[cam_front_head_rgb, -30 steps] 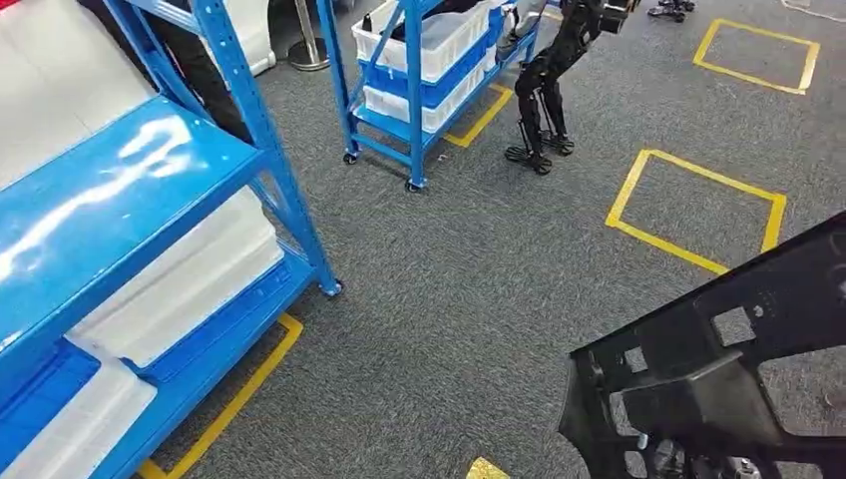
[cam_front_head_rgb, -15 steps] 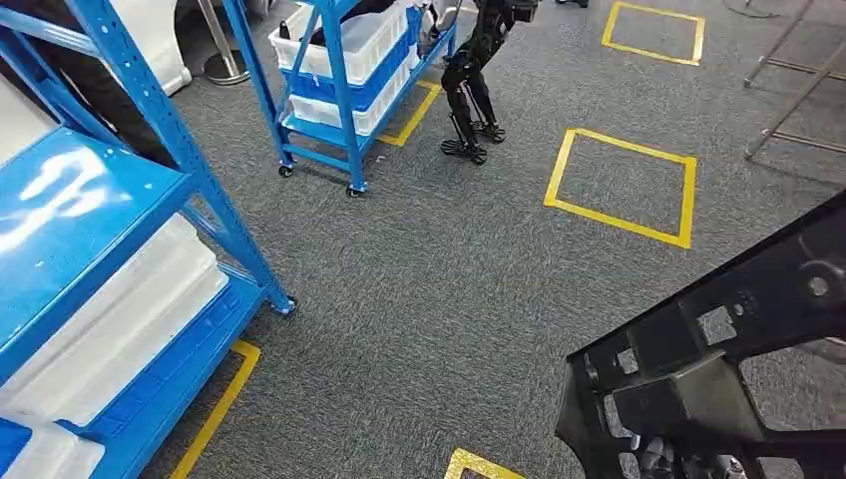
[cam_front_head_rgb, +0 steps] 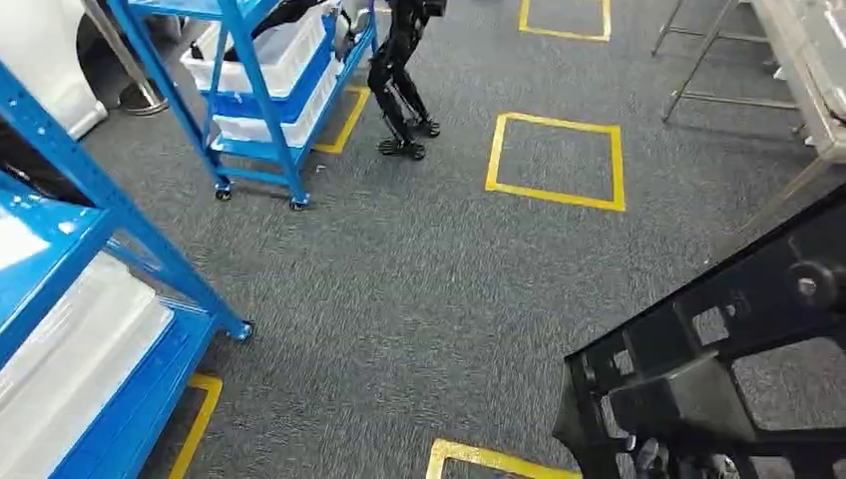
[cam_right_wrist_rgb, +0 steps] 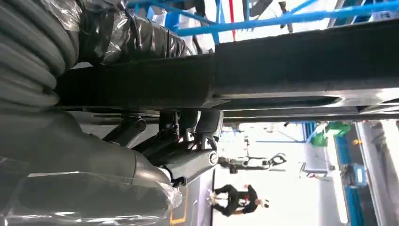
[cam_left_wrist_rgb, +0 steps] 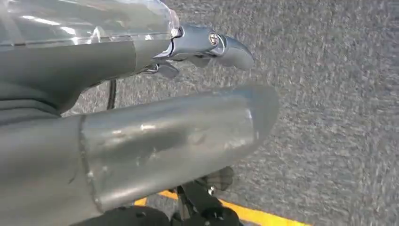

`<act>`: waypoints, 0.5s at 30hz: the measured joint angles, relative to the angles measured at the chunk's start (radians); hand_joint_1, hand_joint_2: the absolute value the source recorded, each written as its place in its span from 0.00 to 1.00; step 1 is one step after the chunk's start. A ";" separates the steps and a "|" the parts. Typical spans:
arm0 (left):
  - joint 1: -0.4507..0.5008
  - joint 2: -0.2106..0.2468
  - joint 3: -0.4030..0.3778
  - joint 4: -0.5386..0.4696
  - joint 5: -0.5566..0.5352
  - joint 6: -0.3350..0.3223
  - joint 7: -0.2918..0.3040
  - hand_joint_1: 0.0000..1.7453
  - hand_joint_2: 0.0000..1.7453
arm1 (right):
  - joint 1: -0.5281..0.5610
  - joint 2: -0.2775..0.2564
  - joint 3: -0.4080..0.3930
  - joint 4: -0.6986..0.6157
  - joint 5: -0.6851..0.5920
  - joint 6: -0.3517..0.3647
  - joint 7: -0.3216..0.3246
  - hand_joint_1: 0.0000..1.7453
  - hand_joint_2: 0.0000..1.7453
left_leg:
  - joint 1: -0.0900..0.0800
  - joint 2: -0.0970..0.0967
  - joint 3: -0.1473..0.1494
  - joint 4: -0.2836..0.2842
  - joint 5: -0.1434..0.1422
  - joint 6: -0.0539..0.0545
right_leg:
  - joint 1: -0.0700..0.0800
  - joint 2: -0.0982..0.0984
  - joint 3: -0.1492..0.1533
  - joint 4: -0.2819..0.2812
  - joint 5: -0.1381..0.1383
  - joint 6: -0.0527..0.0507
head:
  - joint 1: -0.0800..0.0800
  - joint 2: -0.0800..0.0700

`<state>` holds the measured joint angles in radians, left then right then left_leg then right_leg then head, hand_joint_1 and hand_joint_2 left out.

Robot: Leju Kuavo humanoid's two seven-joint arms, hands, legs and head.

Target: Take the parts from the cabinet and place them on the table.

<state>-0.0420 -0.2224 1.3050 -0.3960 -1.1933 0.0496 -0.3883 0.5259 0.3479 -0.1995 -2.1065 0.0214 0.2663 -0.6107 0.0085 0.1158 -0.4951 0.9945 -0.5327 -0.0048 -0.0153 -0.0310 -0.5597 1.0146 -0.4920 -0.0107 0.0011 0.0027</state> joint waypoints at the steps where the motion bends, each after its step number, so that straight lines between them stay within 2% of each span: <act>1: -0.001 0.002 0.000 0.001 0.000 0.001 0.002 0.00 0.00 | 0.002 0.001 0.003 0.000 0.005 0.000 0.000 1.00 1.00 | 0.003 -0.053 -0.006 0.025 -0.022 -0.004 | 0.001 0.007 0.000 -0.003 0.003 -0.005 | 0.000 0.000; 2: 0.000 0.002 0.001 0.002 -0.001 0.002 0.002 0.00 0.00 | 0.000 0.001 0.008 0.000 0.006 0.000 -0.001 1.00 1.00 | 0.005 -0.089 -0.035 0.095 -0.069 -0.005 | 0.001 0.018 -0.003 -0.003 0.005 -0.012 | 0.000 0.000; 4: 0.004 0.004 0.005 0.006 -0.001 0.002 0.004 0.00 0.00 | 0.000 0.002 0.013 0.000 0.009 0.000 -0.001 1.00 1.00 | 0.005 -0.107 -0.103 0.246 -0.138 -0.007 | 0.005 0.041 -0.005 -0.002 0.006 -0.015 | 0.000 0.000; 5: 0.006 0.006 0.008 0.010 -0.001 0.002 0.006 0.00 0.00 | 0.000 0.002 0.014 0.000 0.009 -0.001 -0.001 1.00 1.00 | 0.005 -0.109 -0.132 0.304 -0.152 -0.008 | 0.007 0.056 -0.006 -0.001 0.006 -0.016 | 0.000 0.000; 6: 0.008 0.006 0.008 0.012 -0.002 0.002 0.008 0.00 0.00 | 0.001 0.002 0.014 0.001 0.013 -0.003 -0.001 1.00 1.00 | 0.005 -0.109 -0.142 0.319 -0.147 -0.008 | 0.007 0.068 -0.006 0.002 0.006 -0.016 | 0.000 0.000; 7: 0.009 0.006 0.008 0.013 -0.002 0.002 0.008 0.00 0.00 | 0.001 0.002 0.014 0.002 0.017 -0.006 -0.001 1.00 1.00 | 0.005 -0.110 -0.133 0.287 -0.112 -0.007 | 0.007 0.082 -0.006 0.005 0.005 -0.016 | 0.000 0.000; 8: 0.008 0.008 0.008 0.014 -0.004 0.002 0.009 0.00 0.00 | 0.001 0.002 0.016 0.004 0.024 -0.014 -0.001 1.00 1.00 | 0.006 -0.114 -0.099 0.211 -0.057 -0.006 | 0.007 0.098 -0.006 0.009 0.003 -0.014 | 0.000 0.000; 9: 0.007 0.011 0.008 0.016 -0.007 0.003 0.010 0.00 0.00 | 0.003 0.002 0.021 0.006 0.029 -0.023 -0.002 1.00 1.00 | 0.007 -0.130 -0.058 0.116 -0.006 -0.003 | 0.006 0.112 -0.005 0.012 0.002 -0.011 | 0.000 0.000; 10: 0.007 0.015 0.010 0.018 -0.011 0.004 0.010 0.00 0.00 | 0.004 0.002 0.026 0.008 0.033 -0.028 -0.003 1.00 1.00 | 0.012 -0.175 -0.030 0.045 0.013 0.000 | 0.005 0.122 -0.008 0.016 0.000 -0.007 | 0.000 0.000; 11: 0.007 0.016 0.011 0.020 -0.013 0.006 0.010 0.00 0.00 | 0.003 0.002 0.030 0.009 0.038 -0.033 -0.006 1.00 1.00 | 0.012 -0.202 -0.020 0.019 0.001 0.002 | 0.011 0.134 -0.015 0.027 -0.003 0.000 | 0.000 0.000; 14: 0.005 0.019 0.015 0.021 -0.013 0.008 0.010 0.00 0.00 | 0.008 0.002 0.035 0.010 0.041 -0.036 -0.007 1.00 1.00 | 0.003 -0.173 -0.020 0.024 0.003 0.016 | 0.001 0.167 -0.027 0.017 0.011 0.022 | 0.000 0.000; 15: 0.005 0.019 0.016 0.022 -0.014 0.008 0.010 0.00 0.00 | 0.009 0.002 0.035 0.010 0.042 -0.036 -0.007 1.00 1.00 | 0.013 -0.161 -0.020 0.009 0.013 0.028 | 0.005 0.170 -0.030 0.020 0.011 0.028 | 0.000 0.000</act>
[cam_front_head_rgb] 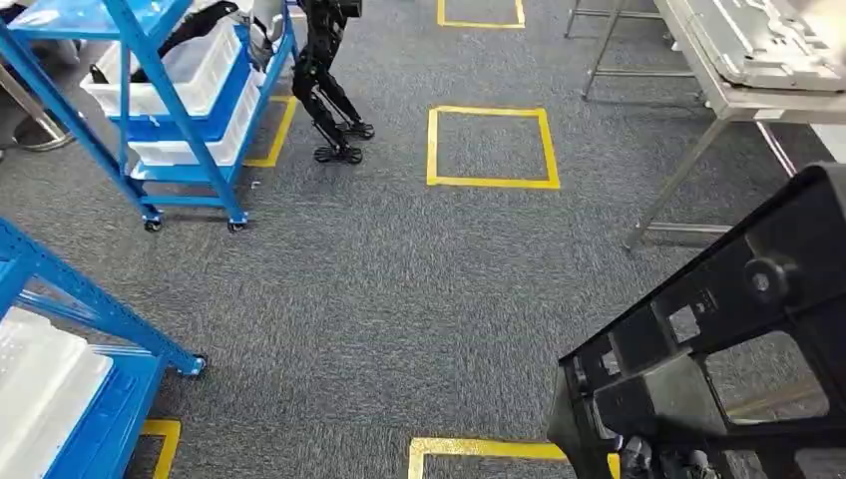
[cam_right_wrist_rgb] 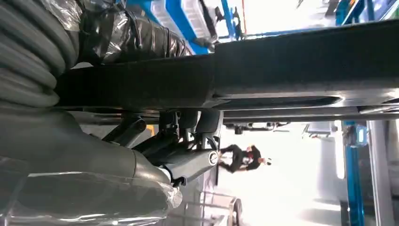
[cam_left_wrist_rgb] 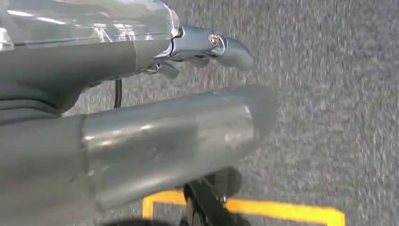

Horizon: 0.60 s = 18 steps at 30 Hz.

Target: Take the parts from the cabinet and place them on the table.

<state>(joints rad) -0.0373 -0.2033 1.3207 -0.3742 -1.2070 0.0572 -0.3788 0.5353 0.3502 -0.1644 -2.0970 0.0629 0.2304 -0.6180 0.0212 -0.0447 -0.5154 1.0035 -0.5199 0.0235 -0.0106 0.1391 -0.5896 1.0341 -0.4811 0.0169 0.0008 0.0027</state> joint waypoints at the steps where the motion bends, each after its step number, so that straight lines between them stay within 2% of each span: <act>1: -0.001 0.002 0.000 0.001 0.000 0.000 0.000 0.00 0.00 | 0.003 0.000 0.000 0.000 0.000 0.000 0.000 1.00 1.00 | -0.002 0.017 0.004 -0.006 0.005 0.007 | 0.001 -0.053 -0.007 0.016 -0.014 0.000 | 0.000 0.000; 2: -0.001 0.003 0.000 0.002 0.000 0.001 -0.001 0.00 0.00 | 0.001 0.000 0.001 0.000 0.000 0.000 -0.001 1.00 1.00 | -0.003 0.028 0.004 -0.009 0.007 0.014 | 0.004 -0.103 -0.029 0.062 -0.050 0.005 | 0.001 0.000; 3: 0.001 0.004 0.000 0.002 0.000 0.001 0.000 0.00 0.00 | -0.001 0.000 0.002 0.002 0.001 0.000 -0.001 1.00 1.00 | -0.007 0.042 0.002 -0.009 0.007 0.016 | 0.003 -0.122 -0.063 0.134 -0.090 0.010 | 0.002 0.000; 4: 0.004 0.005 0.001 0.003 -0.001 0.001 0.000 0.00 0.00 | 0.000 0.000 0.003 0.003 0.002 0.000 -0.001 1.00 1.00 | -0.010 0.059 0.002 -0.009 0.006 0.018 | 0.000 -0.129 -0.101 0.215 -0.127 0.014 | 0.001 0.000; 5: 0.005 0.005 0.001 0.003 -0.001 0.001 0.000 0.00 0.00 | 0.000 0.000 0.004 0.005 0.002 0.000 -0.001 1.00 1.00 | -0.012 0.075 0.001 -0.008 0.005 0.019 | -0.003 -0.131 -0.132 0.281 -0.150 0.017 | 0.001 0.000; 6: 0.005 0.005 0.002 0.004 -0.001 0.001 0.000 0.00 0.00 | 0.001 0.000 0.004 0.007 0.002 0.000 -0.001 1.00 1.00 | -0.013 0.090 0.001 -0.008 0.003 0.019 | -0.004 -0.133 -0.142 0.302 -0.145 0.018 | 0.001 0.000; 7: 0.004 0.005 0.002 0.004 -0.001 0.001 0.000 0.00 0.00 | 0.001 0.000 0.004 0.008 0.002 0.000 0.000 1.00 1.00 | -0.014 0.101 0.003 -0.008 0.001 0.018 | -0.004 -0.136 -0.126 0.274 -0.119 0.018 | 0.001 0.000; 8: 0.002 0.005 0.002 0.005 -0.001 0.001 0.000 0.00 0.00 | 0.002 0.000 0.004 0.008 0.002 0.000 -0.001 1.00 1.00 | -0.014 0.114 0.006 -0.008 -0.002 0.017 | -0.003 -0.141 -0.086 0.202 -0.077 0.017 | 0.001 0.000; 9: 0.001 0.005 0.002 0.005 -0.001 0.001 0.000 0.00 0.00 | 0.002 0.000 0.004 0.008 0.002 0.000 -0.001 1.00 1.00 | -0.014 0.124 0.011 -0.008 -0.004 0.014 | -0.002 -0.155 -0.033 0.108 -0.035 0.013 | 0.001 0.000; 10: 0.000 0.005 0.002 0.006 -0.001 0.001 0.000 0.00 0.00 | 0.001 0.000 0.004 0.008 0.002 0.000 -0.001 1.00 1.00 | -0.014 0.132 0.018 -0.008 -0.008 0.011 | 0.002 -0.197 0.021 0.015 -0.006 0.006 | 0.001 0.000; 11: 0.001 0.005 0.002 0.006 -0.001 0.001 0.000 0.00 0.00 | -0.001 0.000 0.005 0.008 0.003 0.000 0.000 1.00 1.00 | -0.021 0.142 0.018 -0.007 -0.014 0.004 | 0.017 -0.226 0.031 -0.007 -0.022 -0.003 | 0.001 0.000; 12: 0.001 0.006 0.003 0.007 -0.001 0.001 0.000 0.00 0.00 | 0.000 0.000 0.005 0.008 0.003 0.000 -0.001 1.00 1.00 | -0.021 0.147 0.021 -0.006 -0.016 0.000 | 0.016 -0.209 0.029 -0.010 -0.017 -0.010 | 0.001 0.000; 14: -0.004 0.005 0.003 0.008 -0.001 0.001 -0.001 0.00 0.00 | 0.002 0.000 0.005 0.008 0.003 0.000 -0.001 1.00 1.00 | -0.019 0.167 0.028 -0.009 -0.017 -0.006 | 0.020 -0.191 0.023 -0.009 -0.018 -0.015 | 0.001 0.000; 15: -0.007 0.005 0.003 0.008 -0.002 0.001 -0.002 0.00 0.00 | 0.004 0.000 0.006 0.007 0.005 0.000 -0.001 1.00 1.00 | -0.022 0.179 0.034 -0.010 -0.020 -0.014 | 0.016 -0.178 0.026 -0.019 -0.014 -0.023 | 0.001 0.000; 16: -0.006 0.006 0.003 0.008 -0.005 0.001 -0.005 0.00 0.00 | 0.005 0.000 0.006 0.007 0.009 0.000 -0.001 1.00 1.00 | -0.013 0.154 0.035 -0.002 -0.035 -0.019 | 0.006 -0.168 0.037 -0.031 -0.007 -0.031 | 0.001 0.000; 17: -0.007 0.007 0.003 0.008 -0.008 0.000 -0.008 0.00 0.00 | 0.004 0.001 0.006 0.007 0.012 0.000 -0.002 1.00 1.00 | -0.013 0.103 0.016 0.044 -0.068 -0.021 | 0.005 -0.159 0.037 -0.032 -0.005 -0.038 | 0.000 0.000; 18: -0.006 0.007 0.003 0.009 -0.009 -0.002 -0.008 0.00 0.00 | 0.000 0.001 0.008 0.007 0.014 -0.001 -0.001 1.00 1.00 | -0.012 0.073 -0.016 0.116 -0.108 -0.023 | 0.005 -0.148 0.034 -0.032 -0.003 -0.041 | -0.001 0.000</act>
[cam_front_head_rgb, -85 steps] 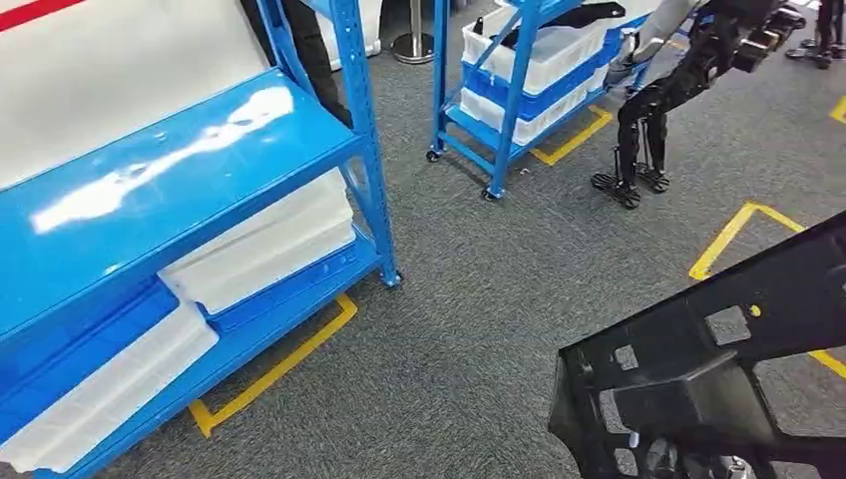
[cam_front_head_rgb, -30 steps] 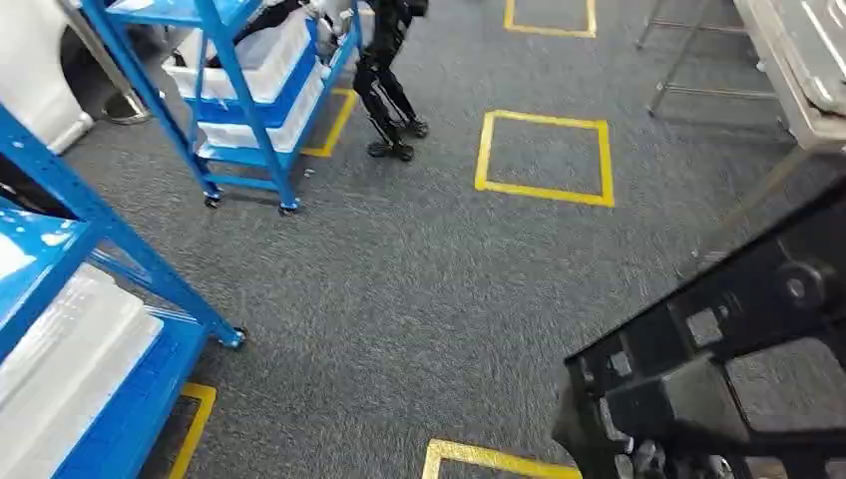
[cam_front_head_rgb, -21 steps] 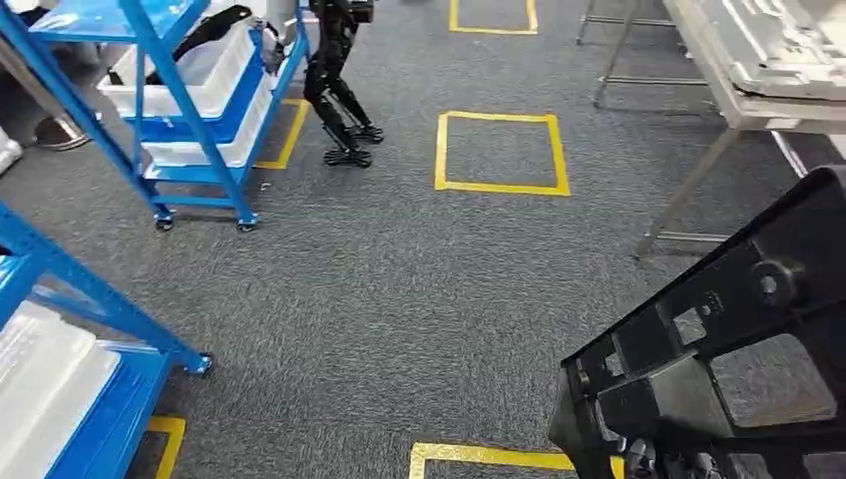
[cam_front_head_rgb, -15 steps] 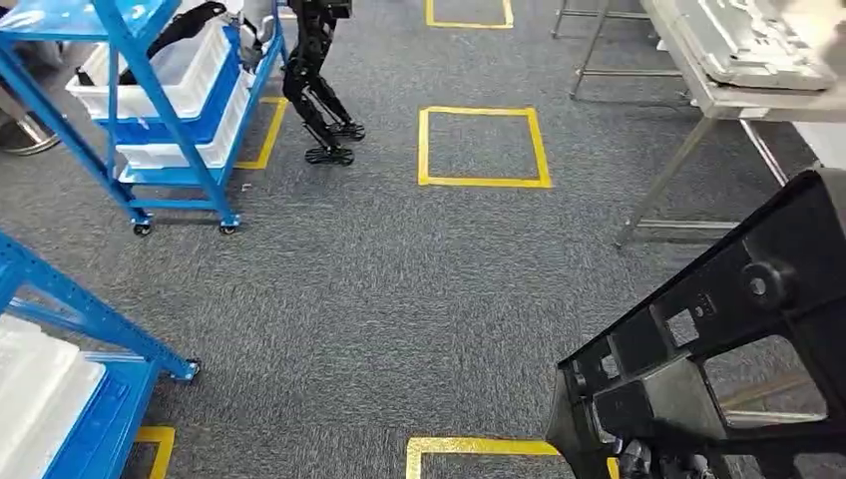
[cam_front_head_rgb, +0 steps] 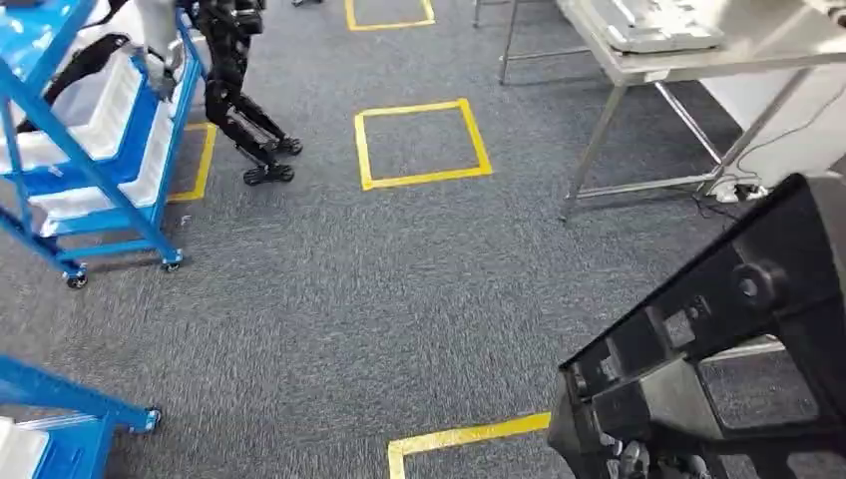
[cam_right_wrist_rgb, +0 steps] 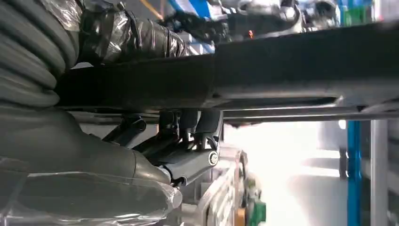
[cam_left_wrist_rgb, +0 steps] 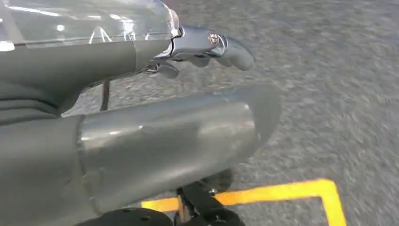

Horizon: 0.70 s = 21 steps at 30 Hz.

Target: Take the parts from the cabinet and place them on the table.

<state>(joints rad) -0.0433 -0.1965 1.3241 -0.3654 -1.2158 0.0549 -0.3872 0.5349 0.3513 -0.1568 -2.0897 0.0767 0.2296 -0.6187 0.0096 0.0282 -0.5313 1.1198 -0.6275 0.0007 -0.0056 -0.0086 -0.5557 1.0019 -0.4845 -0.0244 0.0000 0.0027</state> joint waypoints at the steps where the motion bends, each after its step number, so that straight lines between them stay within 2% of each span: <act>1: 0.003 0.002 0.001 0.002 -0.003 0.000 0.000 0.00 0.00 | 0.001 0.000 0.002 0.000 0.003 0.000 0.001 1.00 1.00 | 0.002 -0.016 -0.040 0.087 -0.039 -0.002 | 0.000 0.013 0.000 0.000 -0.001 -0.002 | 0.000 0.000; 2: 0.004 0.003 0.002 0.003 -0.003 -0.001 0.000 0.00 0.00 | 0.002 0.000 0.003 0.000 0.004 0.000 0.000 1.00 1.00 | 0.002 -0.021 -0.075 0.154 -0.060 -0.005 | 0.001 0.027 -0.001 0.002 -0.001 -0.002 | 0.000 0.000; 3: 0.007 0.004 0.002 0.005 -0.003 -0.002 0.000 0.00 0.00 | 0.001 0.000 0.003 0.000 0.004 0.000 0.001 1.00 1.00 | 0.003 -0.021 -0.096 0.189 -0.059 -0.006 | 0.000 0.041 -0.001 0.003 -0.001 -0.002 | 0.000 0.000; 4: 0.008 0.004 0.003 0.005 -0.004 -0.003 0.000 0.00 0.00 | 0.002 0.000 0.003 0.000 0.005 -0.001 0.003 1.00 1.00 | 0.004 -0.022 -0.094 0.173 -0.032 -0.008 | 0.000 0.057 0.000 0.006 -0.001 -0.002 | 0.000 0.000; 5: 0.008 0.005 0.003 0.005 -0.007 -0.003 0.000 0.00 0.00 | 0.002 0.000 0.004 0.000 0.009 -0.002 0.003 1.00 1.00 | 0.007 -0.023 -0.073 0.115 0.014 -0.009 | -0.001 0.072 0.000 0.010 -0.003 0.001 | 0.000 0.000; 6: 0.006 0.006 0.003 0.005 -0.008 -0.002 0.001 0.00 0.00 | 0.002 0.000 0.005 0.000 0.011 -0.003 0.003 1.00 1.00 | 0.011 -0.033 -0.035 0.022 0.071 -0.010 | -0.004 0.088 0.000 0.018 -0.007 0.006 | 0.000 0.000; 7: 0.007 0.007 0.004 0.005 -0.008 -0.002 0.001 0.00 0.00 | 0.002 0.000 0.005 0.000 0.015 -0.005 0.003 1.00 1.00 | 0.016 -0.058 -0.003 -0.060 0.110 -0.011 | -0.006 0.100 -0.002 0.027 -0.013 0.013 | 0.000 0.000; 8: 0.007 0.007 0.005 0.007 -0.009 -0.002 0.002 0.00 0.00 | 0.001 0.000 0.005 0.000 0.019 -0.007 0.003 1.00 1.00 | 0.015 -0.107 0.006 -0.078 0.088 -0.012 | -0.003 0.109 -0.008 0.035 -0.017 0.020 | 0.000 0.000; 9: 0.006 0.007 0.006 0.007 -0.009 -0.002 0.001 0.00 0.00 | 0.000 0.000 0.006 0.000 0.025 -0.010 0.003 1.00 1.00 | 0.016 -0.107 0.007 -0.089 0.089 -0.002 | -0.005 0.124 -0.018 0.043 -0.016 0.025 | 0.000 0.000; 11: 0.003 0.007 0.007 0.008 -0.009 -0.006 0.002 0.00 0.00 | 0.004 0.000 0.008 0.000 0.035 -0.015 0.003 1.00 1.00 | 0.008 -0.088 0.006 -0.087 0.090 0.008 | -0.009 0.142 -0.023 0.035 -0.008 0.040 | 0.000 0.000; 12: 0.003 0.008 0.008 0.008 -0.011 -0.006 0.001 0.00 0.00 | 0.006 0.000 0.008 0.000 0.040 -0.016 0.005 1.00 1.00 | 0.007 -0.077 0.009 -0.091 0.095 0.017 | -0.010 0.153 -0.028 0.033 -0.004 0.047 | 0.000 0.000; 13: 0.002 0.008 0.008 0.008 -0.013 -0.006 0.000 0.00 0.00 | 0.007 0.000 0.008 0.000 0.045 -0.016 0.006 1.00 1.00 | 0.013 -0.062 0.009 -0.099 0.102 0.028 | -0.011 0.135 -0.029 0.040 -0.011 0.049 | 0.000 0.000; 14: 0.001 0.008 0.009 0.008 -0.018 -0.007 0.000 0.00 0.00 | 0.008 0.000 0.008 -0.001 0.048 -0.017 0.007 1.00 1.00 | 0.012 -0.051 0.009 -0.103 0.104 0.032 | -0.004 0.067 -0.039 0.068 -0.032 0.051 | 0.002 0.000; 15: 0.003 0.008 0.011 0.008 -0.020 -0.007 0.000 0.00 0.00 | 0.005 0.000 0.009 0.000 0.053 -0.017 0.008 1.00 1.00 | 0.009 -0.039 0.009 -0.104 0.105 0.038 | -0.004 0.034 -0.067 0.125 -0.068 0.055 | 0.002 0.000; 16: 0.005 0.009 0.013 0.008 -0.021 -0.008 0.000 0.00 0.00 | 0.004 0.000 0.010 0.000 0.057 -0.017 0.009 1.00 1.00 | 0.005 -0.023 0.008 -0.104 0.104 0.039 | -0.005 0.020 -0.107 0.209 -0.111 0.057 | 0.002 0.000; 17: 0.008 0.009 0.013 0.008 -0.021 -0.008 0.001 0.00 0.00 | 0.006 0.000 0.012 0.000 0.058 -0.017 0.010 1.00 1.00 | 0.003 -0.008 0.007 -0.103 0.103 0.041 | -0.007 0.017 -0.141 0.279 -0.139 0.059 | 0.002 0.000; 18: 0.009 0.009 0.014 0.008 -0.021 -0.008 0.001 0.00 0.00 | 0.006 0.000 0.012 0.000 0.062 -0.018 0.011 1.00 1.00 | 0.001 0.008 0.006 -0.103 0.102 0.042 | -0.007 0.015 -0.163 0.327 -0.149 0.059 | 0.002 0.000; 19: 0.008 0.009 0.014 0.008 -0.023 -0.008 0.001 0.00 0.00 | 0.007 0.000 0.013 0.000 0.065 -0.018 0.012 1.00 1.00 | -0.001 0.021 0.007 -0.103 0.101 0.043 | -0.007 0.014 -0.161 0.324 -0.134 0.057 | 0.002 0.000; 20: 0.006 0.009 0.014 0.008 -0.023 -0.008 0.001 0.00 0.00 | 0.007 0.000 0.013 0.000 0.067 -0.019 0.014 1.00 1.00 | -0.002 0.033 0.009 -0.103 0.099 0.044 | -0.006 0.013 -0.138 0.280 -0.102 0.054 | 0.002 0.000; 21: 0.004 0.009 0.014 0.008 -0.024 -0.009 0.001 0.00 0.00 | 0.007 0.000 0.013 0.000 0.071 -0.020 0.016 1.00 1.00 | -0.004 0.043 0.014 -0.104 0.097 0.042 | -0.004 0.006 -0.096 0.205 -0.061 0.047 | 0.002 0.000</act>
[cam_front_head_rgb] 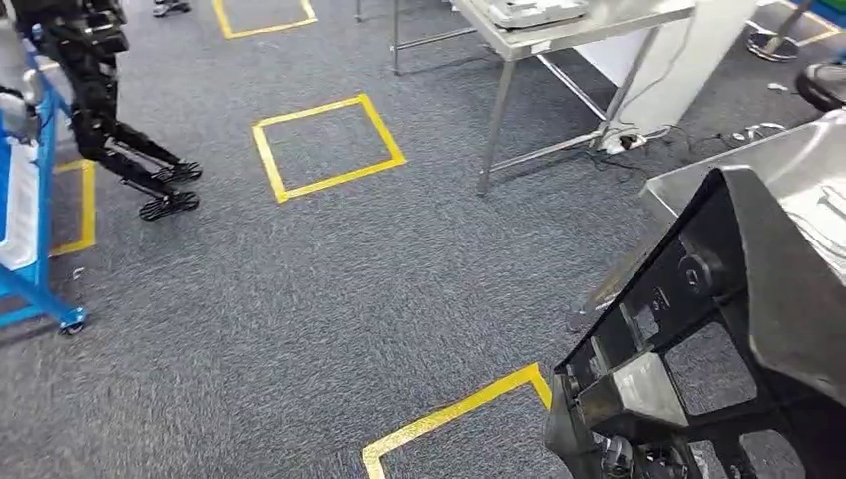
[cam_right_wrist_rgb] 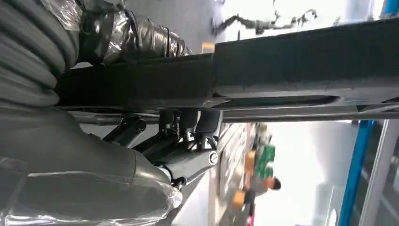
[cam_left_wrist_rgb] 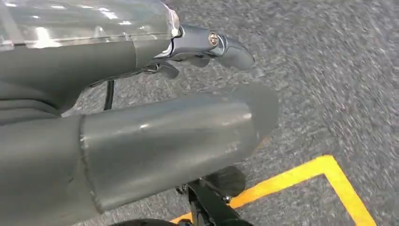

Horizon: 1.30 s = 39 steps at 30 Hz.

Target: Take the parts from the cabinet and place them on the table.

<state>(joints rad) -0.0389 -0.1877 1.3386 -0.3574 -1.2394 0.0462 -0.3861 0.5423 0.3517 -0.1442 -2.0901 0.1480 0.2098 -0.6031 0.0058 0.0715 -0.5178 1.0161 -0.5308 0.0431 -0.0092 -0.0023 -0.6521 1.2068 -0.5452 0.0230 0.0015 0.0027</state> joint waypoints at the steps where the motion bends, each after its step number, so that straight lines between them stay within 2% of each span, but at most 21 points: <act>1: -0.001 0.000 0.000 0.000 0.000 -0.001 0.000 0.00 0.00 | 0.000 0.000 0.001 0.000 0.005 0.000 0.003 1.00 1.00 | -0.001 0.011 0.006 0.000 -0.003 -0.001 | 0.008 -0.024 0.052 -0.095 0.042 -0.011 | 0.000 0.000; 2: -0.001 -0.003 0.000 0.001 -0.003 -0.002 0.000 0.00 0.00 | 0.000 0.000 0.002 -0.001 0.011 -0.003 0.005 1.00 1.00 | -0.002 0.020 0.008 -0.002 -0.005 -0.002 | 0.023 -0.088 0.087 -0.165 0.044 -0.025 | 0.000 0.000; 3: -0.001 -0.003 0.001 0.002 -0.005 -0.005 0.000 0.00 0.00 | -0.002 0.000 0.003 -0.001 0.017 -0.007 0.008 1.00 1.00 | -0.008 0.031 0.010 0.001 -0.010 -0.008 | 0.030 -0.096 0.091 -0.179 0.041 -0.031 | 0.000 0.000; 6: -0.004 -0.004 0.005 0.003 -0.010 -0.009 0.001 0.00 0.00 | 0.004 0.000 0.008 -0.002 0.024 -0.015 0.010 1.00 1.00 | -0.006 0.066 0.019 -0.010 -0.009 -0.018 | 0.033 -0.057 0.083 -0.179 0.045 -0.040 | 0.000 0.000; 7: -0.005 -0.004 0.006 0.003 -0.012 -0.009 0.001 0.00 0.00 | 0.006 0.001 0.008 -0.003 0.024 -0.015 0.011 1.00 1.00 | -0.010 0.067 0.024 -0.010 -0.016 -0.024 | 0.019 -0.041 0.097 -0.200 0.055 -0.048 | -0.002 0.000; 9: -0.007 -0.003 0.008 0.003 -0.013 -0.008 0.000 0.00 0.00 | 0.005 0.003 0.012 -0.003 0.026 -0.015 0.011 1.00 1.00 | -0.001 -0.046 -0.004 0.068 -0.067 -0.032 | 0.012 -0.022 0.104 -0.214 0.065 -0.053 | -0.001 0.000; 11: -0.002 -0.003 0.011 0.003 -0.014 -0.008 0.001 0.00 0.00 | 0.005 0.004 0.015 -0.003 0.028 -0.015 0.011 1.00 1.00 | 0.002 -0.065 -0.077 0.220 -0.140 -0.038 | 0.010 0.005 0.102 -0.213 0.064 -0.055 | -0.001 0.000; 13: 0.000 -0.003 0.014 0.003 -0.013 -0.008 0.001 0.00 0.00 | 0.006 0.004 0.016 -0.002 0.028 -0.015 0.012 1.00 1.00 | 0.006 -0.066 -0.124 0.301 -0.148 -0.044 | 0.008 0.036 0.102 -0.210 0.064 -0.054 | -0.001 0.000; 16: -0.001 -0.001 0.014 0.003 -0.013 -0.008 0.002 0.00 0.00 | 0.006 0.004 0.016 -0.002 0.028 -0.015 0.012 1.00 1.00 | 0.016 -0.084 -0.044 0.100 -0.009 -0.052 | 0.000 0.081 0.103 -0.193 0.056 -0.041 | -0.001 0.000; 18: -0.001 -0.001 0.015 0.003 -0.013 -0.008 0.002 0.00 0.00 | 0.004 0.004 0.016 -0.002 0.028 -0.015 0.012 1.00 1.00 | 0.021 -0.171 -0.015 0.018 -0.005 -0.055 | 0.004 0.101 0.086 -0.166 0.044 -0.025 | -0.001 0.000; 22: -0.001 -0.002 0.016 0.004 -0.014 -0.005 0.003 0.00 0.00 | 0.008 0.005 0.019 -0.003 0.036 -0.017 0.017 1.00 1.00 | 0.021 -0.121 -0.016 0.015 0.007 -0.023 | -0.002 0.145 0.069 -0.170 0.056 -0.001 | -0.001 0.000; 25: -0.002 -0.002 0.016 0.004 -0.015 -0.005 0.002 0.00 0.00 | 0.004 0.005 0.021 -0.002 0.040 -0.018 0.021 1.00 1.00 | 0.018 -0.081 -0.015 0.009 0.011 -0.010 | 0.001 0.021 0.010 -0.042 -0.027 0.010 | 0.001 0.000; 27: 0.002 -0.001 0.016 0.004 -0.015 -0.005 0.003 0.00 0.00 | 0.004 0.005 0.026 -0.002 0.042 -0.019 0.022 1.00 1.00 | 0.013 -0.049 -0.016 0.009 0.008 -0.006 | -0.001 0.008 -0.061 0.101 -0.083 0.014 | 0.000 0.000; 28: 0.001 -0.001 0.016 0.004 -0.015 -0.005 0.003 0.00 0.00 | 0.005 0.005 0.026 -0.002 0.043 -0.020 0.023 1.00 1.00 | 0.012 -0.036 -0.015 0.009 0.007 -0.006 | -0.002 0.007 -0.075 0.127 -0.080 0.014 | 0.001 0.000; 29: 0.000 -0.001 0.016 0.004 -0.015 -0.006 0.003 0.00 0.00 | 0.004 0.005 0.027 -0.002 0.045 -0.022 0.027 1.00 1.00 | 0.012 -0.023 -0.013 0.009 0.004 -0.006 | -0.002 0.007 -0.065 0.107 -0.056 0.013 | 0.001 0.000; 31: -0.004 -0.001 0.016 0.004 -0.018 -0.009 0.002 0.00 0.00 | 0.004 0.005 0.028 -0.002 0.047 -0.031 0.030 1.00 1.00 | 0.011 -0.001 -0.004 0.009 -0.001 -0.008 | 0.000 -0.006 0.018 -0.049 0.030 0.002 | 0.001 0.000; 32: -0.006 -0.002 0.016 0.004 -0.018 -0.010 0.000 0.00 0.00 | 0.004 0.005 0.029 -0.002 0.047 -0.033 0.031 1.00 1.00 | 0.010 0.008 0.002 0.009 -0.004 -0.010 | 0.008 -0.043 0.069 -0.141 0.064 -0.011 | 0.001 0.000; 33: -0.005 -0.003 0.016 0.004 -0.018 -0.011 0.000 0.00 0.00 | 0.000 0.005 0.030 -0.002 0.047 -0.033 0.034 1.00 1.00 | 0.008 0.016 0.003 0.008 -0.008 -0.014 | 0.022 -0.097 0.083 -0.171 0.044 -0.024 | 0.000 0.000; 37: -0.010 -0.003 0.016 0.004 -0.019 -0.015 -0.001 0.00 0.00 | 0.002 0.005 0.033 -0.003 0.047 -0.034 0.044 1.00 1.00 | 0.005 0.060 0.022 -0.006 -0.011 -0.035 | 0.026 -0.046 0.078 -0.189 0.056 -0.035 | 0.000 0.000; 38: -0.010 -0.003 0.016 0.004 -0.021 -0.015 -0.001 0.00 0.00 | 0.005 0.005 0.034 -0.005 0.046 -0.035 0.047 1.00 1.00 | 0.010 0.036 0.023 0.000 -0.022 -0.041 | 0.007 -0.036 0.094 -0.204 0.067 -0.037 | 0.000 0.000; 39: -0.011 -0.003 0.016 0.004 -0.021 -0.014 -0.002 0.00 0.00 | 0.003 0.005 0.038 -0.006 0.043 -0.035 0.047 1.00 1.00 | 0.008 -0.017 0.010 0.032 -0.045 -0.042 | 0.008 -0.025 0.097 -0.212 0.069 -0.043 | 0.000 0.000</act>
<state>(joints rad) -0.0497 -0.1904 1.3546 -0.3536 -1.2600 0.0317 -0.3883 0.5455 0.3563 -0.1060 -2.0958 0.1911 0.1743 -0.5562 0.0134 0.0550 -0.5077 1.0482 -0.5757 0.0007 -0.0011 -0.0277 -0.5554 0.9947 -0.4761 -0.0196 0.0015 0.0027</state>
